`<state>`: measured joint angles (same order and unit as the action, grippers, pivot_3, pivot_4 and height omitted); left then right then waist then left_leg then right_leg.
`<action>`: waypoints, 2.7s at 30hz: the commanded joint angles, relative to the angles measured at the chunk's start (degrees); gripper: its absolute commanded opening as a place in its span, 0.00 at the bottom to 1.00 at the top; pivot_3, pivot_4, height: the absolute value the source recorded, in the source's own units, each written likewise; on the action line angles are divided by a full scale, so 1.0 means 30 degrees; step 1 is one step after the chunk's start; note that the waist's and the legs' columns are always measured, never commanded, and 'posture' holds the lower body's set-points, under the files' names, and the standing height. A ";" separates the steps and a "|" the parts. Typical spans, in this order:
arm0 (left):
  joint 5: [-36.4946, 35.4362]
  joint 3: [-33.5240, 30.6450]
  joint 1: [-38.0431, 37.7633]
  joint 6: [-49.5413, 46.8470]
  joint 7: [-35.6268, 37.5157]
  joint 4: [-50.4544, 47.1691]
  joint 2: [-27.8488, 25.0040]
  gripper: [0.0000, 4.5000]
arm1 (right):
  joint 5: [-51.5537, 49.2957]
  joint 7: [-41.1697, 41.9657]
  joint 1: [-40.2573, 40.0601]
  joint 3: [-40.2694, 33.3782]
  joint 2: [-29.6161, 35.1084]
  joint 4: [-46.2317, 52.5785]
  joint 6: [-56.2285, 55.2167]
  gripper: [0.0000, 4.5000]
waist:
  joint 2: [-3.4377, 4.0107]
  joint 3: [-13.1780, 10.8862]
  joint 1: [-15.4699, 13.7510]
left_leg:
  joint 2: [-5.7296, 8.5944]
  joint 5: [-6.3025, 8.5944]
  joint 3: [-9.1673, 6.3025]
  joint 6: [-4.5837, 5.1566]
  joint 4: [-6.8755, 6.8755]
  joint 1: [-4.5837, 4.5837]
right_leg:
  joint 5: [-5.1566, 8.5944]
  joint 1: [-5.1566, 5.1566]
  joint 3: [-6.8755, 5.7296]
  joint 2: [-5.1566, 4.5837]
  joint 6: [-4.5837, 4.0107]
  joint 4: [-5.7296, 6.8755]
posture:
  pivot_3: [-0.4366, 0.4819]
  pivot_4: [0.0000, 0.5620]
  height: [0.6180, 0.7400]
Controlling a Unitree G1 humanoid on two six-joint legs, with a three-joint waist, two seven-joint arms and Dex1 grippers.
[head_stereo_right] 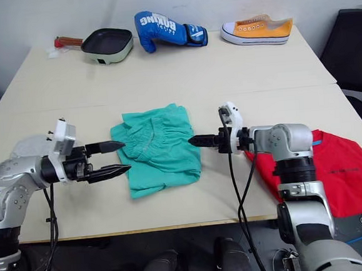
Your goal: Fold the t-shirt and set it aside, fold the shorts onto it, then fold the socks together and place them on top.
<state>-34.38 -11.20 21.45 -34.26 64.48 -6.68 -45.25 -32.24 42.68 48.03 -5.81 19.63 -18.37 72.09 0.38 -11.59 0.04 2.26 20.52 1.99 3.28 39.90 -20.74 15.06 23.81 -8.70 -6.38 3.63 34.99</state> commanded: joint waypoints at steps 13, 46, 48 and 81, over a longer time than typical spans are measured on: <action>-0.0148 0.0049 0.0282 0.0929 -0.1700 -0.1965 0.0632 1.00 | 0.0115 -0.0045 0.1516 0.1515 -0.4157 -0.2427 -0.1945 0.65 | 0.0000 0.0000 0.0527 | -0.0010 -0.0007 0.0014 -0.0015 -0.0057 0.0039 | 0.0002 0.0005 0.0036 0.0032 -0.0004 0.0012 | 0.48 0.27 1.00; 0.0715 0.5038 0.5718 0.2603 0.1992 0.2389 0.4263 1.00 | -0.2784 0.3394 -1.9785 -1.3373 1.5139 0.7999 -0.1205 0.01 | -0.0045 -0.0034 -0.0581 | 0.0010 -0.0031 0.0081 0.0054 -0.0190 0.0156 | -0.0093 -0.0157 0.0227 0.0046 0.0148 -0.0311 | 0.48 0.27 1.00; 0.0972 0.5098 0.5801 0.2885 0.2198 0.2592 0.4191 1.00 | -0.2745 0.2800 -1.9138 -1.3447 1.4363 0.7052 -0.1254 0.01 | -0.0044 -0.0033 -0.0586 | 0.0009 -0.0039 0.0081 0.0041 -0.0191 0.0155 | -0.0095 -0.0145 0.0224 0.0047 0.0142 -0.0310 | 0.48 0.27 1.00; 0.0086 0.4780 0.5048 0.0632 0.2063 -0.0319 0.4097 1.00 | 0.2266 0.6068 -2.2865 -1.8313 1.4798 0.6444 -0.8798 1.00 | 0.0058 -0.0044 -0.1138 | 0.0025 -0.0069 0.0079 0.0027 -0.0201 0.0154 | -0.0093 -0.0148 0.0229 0.0052 0.0134 -0.0317 | 0.48 0.27 1.00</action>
<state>-32.38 4.53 37.00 -32.09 70.67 -4.96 -32.34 -26.20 60.59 -20.49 -54.66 64.26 -1.35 47.34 0.56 -11.73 -3.38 2.34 20.31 2.23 3.36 39.30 -20.27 14.78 23.36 -8.00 -6.23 4.03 34.03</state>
